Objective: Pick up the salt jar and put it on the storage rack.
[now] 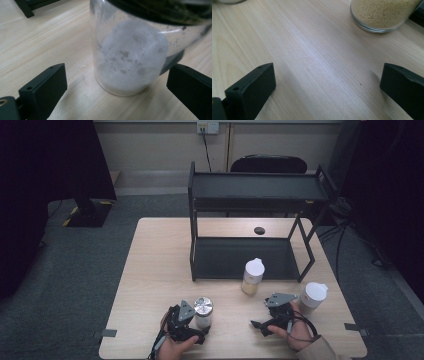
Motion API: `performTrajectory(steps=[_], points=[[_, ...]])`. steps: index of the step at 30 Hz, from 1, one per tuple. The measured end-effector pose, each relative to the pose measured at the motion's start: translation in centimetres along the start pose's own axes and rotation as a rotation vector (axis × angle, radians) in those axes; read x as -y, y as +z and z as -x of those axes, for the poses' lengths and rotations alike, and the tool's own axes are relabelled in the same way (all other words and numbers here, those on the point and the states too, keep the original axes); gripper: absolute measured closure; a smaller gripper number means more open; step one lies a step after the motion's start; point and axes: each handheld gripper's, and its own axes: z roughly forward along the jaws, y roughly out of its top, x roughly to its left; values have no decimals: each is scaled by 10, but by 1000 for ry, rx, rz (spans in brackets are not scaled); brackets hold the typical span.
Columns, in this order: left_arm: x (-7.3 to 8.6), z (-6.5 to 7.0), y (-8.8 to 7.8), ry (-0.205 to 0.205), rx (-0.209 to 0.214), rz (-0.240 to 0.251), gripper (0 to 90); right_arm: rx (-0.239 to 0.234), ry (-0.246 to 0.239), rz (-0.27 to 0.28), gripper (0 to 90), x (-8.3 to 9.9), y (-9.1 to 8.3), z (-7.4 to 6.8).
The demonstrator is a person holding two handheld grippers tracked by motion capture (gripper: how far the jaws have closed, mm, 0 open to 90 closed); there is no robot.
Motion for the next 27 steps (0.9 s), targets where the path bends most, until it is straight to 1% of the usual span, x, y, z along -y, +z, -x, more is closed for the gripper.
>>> performTrajectory(steps=[5,12,15,20,24,27], points=[[0,0,1,-11,4,12,28,0,0,0,0,0,0,0],[1,2,2,-22,-2,27,54,0,0,0,0,0,0,0],[1,1,2,-20,6,34,93,0,0,0,0,0,0,0],[0,2,4,-7,13,32,121,0,0,0,0,0,0,0],[1,2,6,-8,20,39,143,0,-1,0,0,0,0,0],[0,3,7,-4,15,37,167,0,-1,1,0,0,0,0]])
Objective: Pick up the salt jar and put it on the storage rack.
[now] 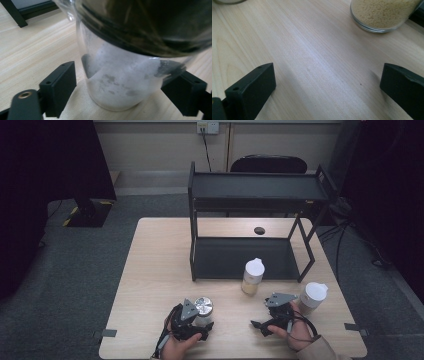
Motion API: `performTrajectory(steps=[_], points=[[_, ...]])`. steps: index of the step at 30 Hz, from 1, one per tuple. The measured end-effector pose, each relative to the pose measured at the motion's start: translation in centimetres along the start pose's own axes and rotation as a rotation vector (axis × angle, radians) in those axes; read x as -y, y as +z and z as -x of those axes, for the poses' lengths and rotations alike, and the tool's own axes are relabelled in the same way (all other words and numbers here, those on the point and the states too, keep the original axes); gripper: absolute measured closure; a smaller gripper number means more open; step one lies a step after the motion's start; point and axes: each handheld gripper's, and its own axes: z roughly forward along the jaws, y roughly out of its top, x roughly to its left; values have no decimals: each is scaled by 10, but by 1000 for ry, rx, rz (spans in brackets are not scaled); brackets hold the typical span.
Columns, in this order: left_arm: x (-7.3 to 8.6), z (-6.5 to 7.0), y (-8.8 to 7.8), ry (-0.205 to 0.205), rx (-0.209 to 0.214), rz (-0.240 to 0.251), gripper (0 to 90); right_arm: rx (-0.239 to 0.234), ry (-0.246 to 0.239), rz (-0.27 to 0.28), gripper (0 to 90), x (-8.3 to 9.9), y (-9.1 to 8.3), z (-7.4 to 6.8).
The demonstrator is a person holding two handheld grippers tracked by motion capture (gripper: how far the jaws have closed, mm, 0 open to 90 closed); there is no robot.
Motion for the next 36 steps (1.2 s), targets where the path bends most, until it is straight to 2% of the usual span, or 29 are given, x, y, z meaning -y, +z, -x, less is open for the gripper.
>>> performTrajectory(steps=[2,5,15,26,31,36], points=[[1,-1,0,5,6,6,192,0,0,0,0,0,0,0],[0,3,-1,20,-9,7,215,0,0,0,0,0,0,0],[1,5,-2,28,-11,26,288,0,0,0,0,0,0,0],[-1,12,-2,32,-36,22,301,0,0,0,0,0,0,0],[-2,18,-2,51,-56,19,308,0,0,0,0,0,0,0],[-2,19,-2,45,-62,20,309,0,2,0,0,0,0,0]])
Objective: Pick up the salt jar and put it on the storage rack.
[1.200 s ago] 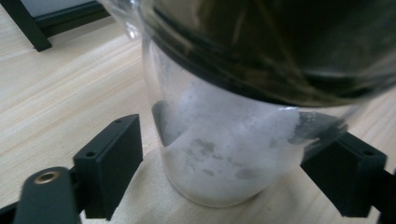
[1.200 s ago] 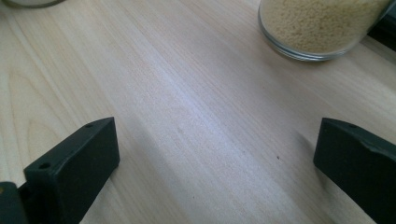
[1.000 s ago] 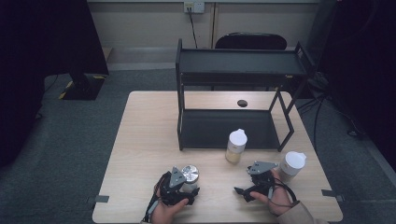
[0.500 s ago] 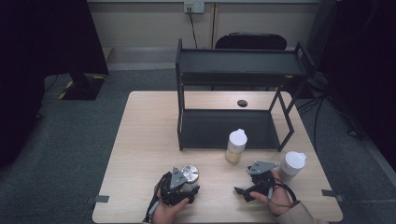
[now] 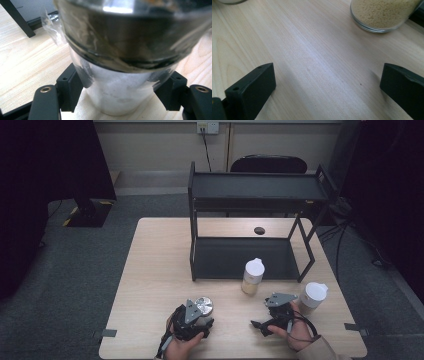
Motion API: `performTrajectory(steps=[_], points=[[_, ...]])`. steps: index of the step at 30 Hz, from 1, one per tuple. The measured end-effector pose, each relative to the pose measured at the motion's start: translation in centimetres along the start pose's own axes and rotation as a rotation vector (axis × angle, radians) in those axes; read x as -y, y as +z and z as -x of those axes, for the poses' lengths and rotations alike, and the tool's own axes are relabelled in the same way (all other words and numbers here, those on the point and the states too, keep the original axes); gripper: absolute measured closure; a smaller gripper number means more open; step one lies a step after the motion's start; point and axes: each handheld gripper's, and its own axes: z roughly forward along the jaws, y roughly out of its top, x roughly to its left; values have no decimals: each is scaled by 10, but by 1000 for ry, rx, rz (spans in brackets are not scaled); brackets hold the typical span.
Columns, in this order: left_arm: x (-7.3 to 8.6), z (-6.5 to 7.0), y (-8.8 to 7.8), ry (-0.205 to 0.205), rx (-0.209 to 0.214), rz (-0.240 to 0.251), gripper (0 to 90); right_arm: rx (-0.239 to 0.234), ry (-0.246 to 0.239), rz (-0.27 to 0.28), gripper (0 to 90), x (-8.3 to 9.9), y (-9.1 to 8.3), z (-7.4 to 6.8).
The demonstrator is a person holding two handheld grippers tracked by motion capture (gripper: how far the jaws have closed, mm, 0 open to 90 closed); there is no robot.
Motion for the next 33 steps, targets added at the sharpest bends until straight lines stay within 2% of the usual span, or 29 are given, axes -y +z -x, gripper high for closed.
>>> performTrajectory(steps=[6,18,33], points=[[0,0,-1,-17,-12,1,309,0,-1,0,0,0,0,0],[-6,-8,-5,-39,-10,9,310,0,-1,0,0,0,0,0],[-18,-11,0,-43,0,12,310,0,-1,0,0,0,0,0]])
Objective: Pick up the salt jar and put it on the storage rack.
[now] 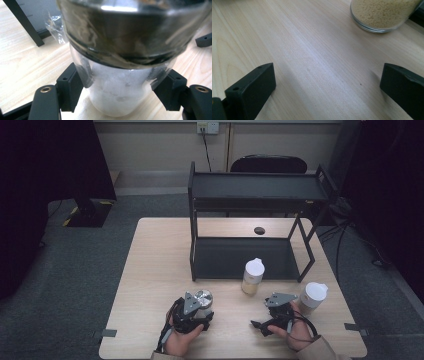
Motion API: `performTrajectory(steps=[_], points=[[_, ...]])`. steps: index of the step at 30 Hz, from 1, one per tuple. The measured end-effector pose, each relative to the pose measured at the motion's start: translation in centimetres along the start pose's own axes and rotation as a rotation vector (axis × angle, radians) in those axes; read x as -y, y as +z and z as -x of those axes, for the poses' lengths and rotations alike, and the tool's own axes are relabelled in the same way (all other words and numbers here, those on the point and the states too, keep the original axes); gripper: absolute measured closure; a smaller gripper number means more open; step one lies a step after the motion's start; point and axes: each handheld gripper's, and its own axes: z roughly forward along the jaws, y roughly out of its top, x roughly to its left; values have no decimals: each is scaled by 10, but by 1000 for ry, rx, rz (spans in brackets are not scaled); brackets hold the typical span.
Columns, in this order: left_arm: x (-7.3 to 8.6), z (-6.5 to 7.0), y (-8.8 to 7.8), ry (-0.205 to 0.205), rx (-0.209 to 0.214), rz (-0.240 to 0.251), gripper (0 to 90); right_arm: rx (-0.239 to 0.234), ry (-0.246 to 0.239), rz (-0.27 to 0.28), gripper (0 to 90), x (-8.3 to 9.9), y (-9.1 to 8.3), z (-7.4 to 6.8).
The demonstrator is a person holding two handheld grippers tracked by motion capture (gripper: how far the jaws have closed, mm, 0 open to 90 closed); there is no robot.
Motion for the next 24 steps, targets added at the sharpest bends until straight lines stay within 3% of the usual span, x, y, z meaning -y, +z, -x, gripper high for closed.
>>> performTrajectory(steps=[24], points=[[-25,-12,14,-9,14,-3,310,0,0,0,0,0,0,0]])
